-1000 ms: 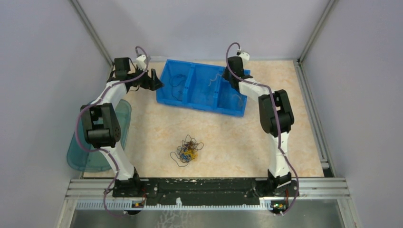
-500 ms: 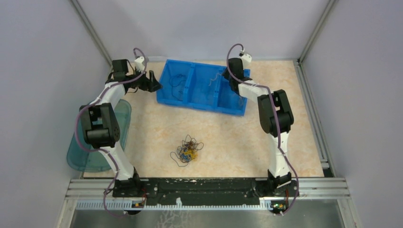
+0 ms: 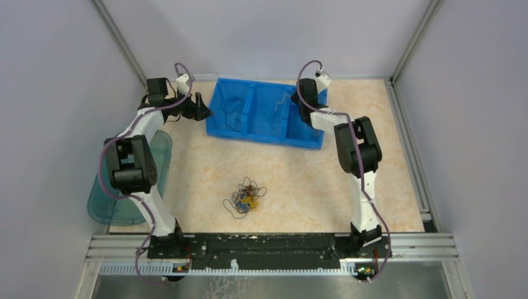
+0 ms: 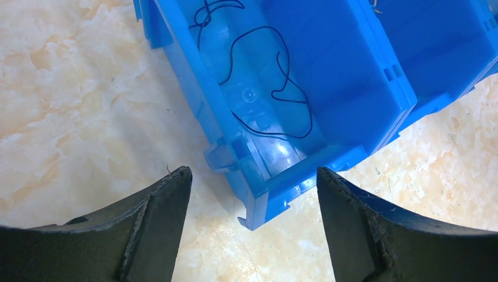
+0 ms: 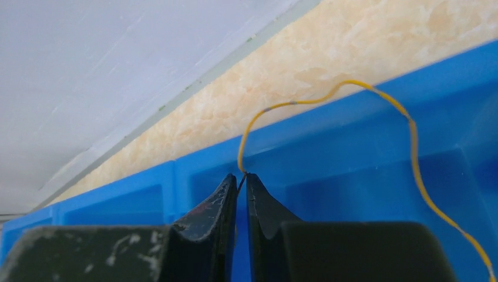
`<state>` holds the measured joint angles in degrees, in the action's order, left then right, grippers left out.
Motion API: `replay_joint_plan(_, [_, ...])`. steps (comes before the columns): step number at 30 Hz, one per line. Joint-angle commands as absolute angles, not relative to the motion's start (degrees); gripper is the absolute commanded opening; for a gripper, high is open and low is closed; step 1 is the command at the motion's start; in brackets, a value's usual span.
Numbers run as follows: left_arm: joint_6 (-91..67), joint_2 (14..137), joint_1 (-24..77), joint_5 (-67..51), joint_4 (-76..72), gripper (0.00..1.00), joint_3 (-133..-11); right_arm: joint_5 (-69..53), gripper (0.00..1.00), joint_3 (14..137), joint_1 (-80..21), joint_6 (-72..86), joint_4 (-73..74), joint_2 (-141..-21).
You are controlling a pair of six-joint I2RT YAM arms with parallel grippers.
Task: Untangle the cables
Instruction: Adjust the cable in the bin.
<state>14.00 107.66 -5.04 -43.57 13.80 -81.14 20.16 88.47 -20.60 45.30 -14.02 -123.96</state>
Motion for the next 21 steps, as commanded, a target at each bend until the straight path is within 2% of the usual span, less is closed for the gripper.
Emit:
replay_joint_plan(1, [14.8,107.7,-5.5,-45.2,12.3,0.83,-81.0,23.2,0.09,88.5,-21.0,47.4,-19.4,-125.9])
replay_joint_plan(3, [14.7,108.4,-5.5,-45.1,12.2,0.83,-81.0,24.1,0.0,87.4,-21.0,47.1,-19.8,-125.6])
replay_joint_plan(14, [13.8,108.7,-5.5,-45.4,11.3,0.82,-80.0,27.3,0.0,78.1,-20.7,39.8,-20.6,-118.4])
replay_joint_plan(21, [13.3,107.6,-5.5,-45.7,11.2,0.82,-79.4,25.1,0.0,72.9,-20.9,37.4,-21.2,-116.4])
